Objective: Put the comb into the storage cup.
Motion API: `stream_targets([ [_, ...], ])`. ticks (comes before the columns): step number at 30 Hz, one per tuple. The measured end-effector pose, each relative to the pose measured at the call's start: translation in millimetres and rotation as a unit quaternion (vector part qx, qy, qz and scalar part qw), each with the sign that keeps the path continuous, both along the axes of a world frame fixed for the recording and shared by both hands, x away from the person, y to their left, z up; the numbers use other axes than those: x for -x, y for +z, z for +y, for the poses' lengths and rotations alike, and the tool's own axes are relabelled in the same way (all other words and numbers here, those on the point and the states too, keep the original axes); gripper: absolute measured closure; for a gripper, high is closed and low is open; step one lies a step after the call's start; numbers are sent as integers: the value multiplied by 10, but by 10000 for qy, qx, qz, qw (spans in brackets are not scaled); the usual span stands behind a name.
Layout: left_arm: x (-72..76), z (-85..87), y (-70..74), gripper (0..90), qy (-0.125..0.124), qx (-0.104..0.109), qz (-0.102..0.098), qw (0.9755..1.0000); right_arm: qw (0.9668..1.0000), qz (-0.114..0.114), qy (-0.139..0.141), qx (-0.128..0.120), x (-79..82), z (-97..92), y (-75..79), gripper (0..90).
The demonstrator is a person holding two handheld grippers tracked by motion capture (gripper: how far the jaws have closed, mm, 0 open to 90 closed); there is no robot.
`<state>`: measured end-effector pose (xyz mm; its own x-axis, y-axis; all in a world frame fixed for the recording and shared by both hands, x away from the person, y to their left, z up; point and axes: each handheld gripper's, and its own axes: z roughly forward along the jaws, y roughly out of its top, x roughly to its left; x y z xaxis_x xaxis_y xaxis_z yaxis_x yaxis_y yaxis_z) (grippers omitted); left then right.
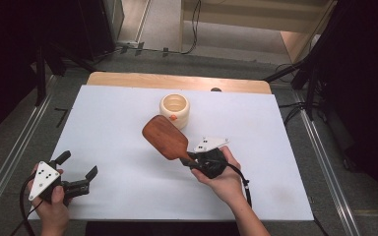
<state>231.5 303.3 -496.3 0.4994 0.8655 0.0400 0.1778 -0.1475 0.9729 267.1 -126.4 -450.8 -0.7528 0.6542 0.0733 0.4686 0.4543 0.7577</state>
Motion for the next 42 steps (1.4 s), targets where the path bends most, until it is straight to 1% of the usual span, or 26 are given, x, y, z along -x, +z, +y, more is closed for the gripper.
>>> stream_targets([
  [8,-18,-23,40,0,-45,-29,48,10000,9993,-307,-50,-201,57,-43,60,707],
  [9,-22,-27,45,0,-43,11,69,10000,9990,-371,-32,-248,66,-60,70,707],
  [10,-23,-36,54,0,-51,53,88,9999,9990,-371,-32,-248,66,-60,70,707],
  [12,-21,-70,79,0,-92,30,82,9999,9987,-406,-62,-297,80,-72,74,707],
  [13,-20,-90,99,0,-139,43,93,9999,9985,-432,-46,-324,83,-81,73,707],
  [14,-18,-109,128,0,-199,101,111,9997,9984,-454,-74,-339,92,-90,70,707],
  [15,-13,-133,161,0,-245,151,113,9995,9981,-479,-106,-370,100,-97,65,707],
  [17,-3,-182,233,0,-361,171,86,9992,9976,-511,-112,-449,111,-121,50,707],
  [19,4,-239,292,0,-425,201,54,9989,9973,-529,-126,-496,123,-136,39,707],
  [23,-6,-356,377,0,-643,176,75,9977,9957,-695,-169,-583,150,-171,47,707],
  [25,-9,-407,410,0,-658,160,78,9977,9944,-757,-198,-708,166,-199,62,707],
  [27,-13,-465,455,0,-749,183,76,9970,9929,-822,-222,-832,182,-232,75,707],
  [29,-12,-528,511,0,-806,156,31,9966,9922,-863,-244,-871,191,-255,85,707],
  [33,-9,-652,635,0,-977,164,-32,9951,9903,-971,-283,-955,213,-299,87,707],
  [35,-15,-728,691,0,-1041,145,-33,9945,9895,-1006,-291,-1001,219,-313,84,708],
  [38,-28,-823,725,0,-1108,186,-15,9937,9886,-1038,-302,-1049,231,-325,77,707],
  [40,-45,-899,740,0,-1192,222,32,9926,9876,-1087,-297,-1089,245,-332,77,708],
  [42,-59,-974,765,0,-1295,213,43,9913,9867,-1146,-310,-1108,259,-340,81,707],
])
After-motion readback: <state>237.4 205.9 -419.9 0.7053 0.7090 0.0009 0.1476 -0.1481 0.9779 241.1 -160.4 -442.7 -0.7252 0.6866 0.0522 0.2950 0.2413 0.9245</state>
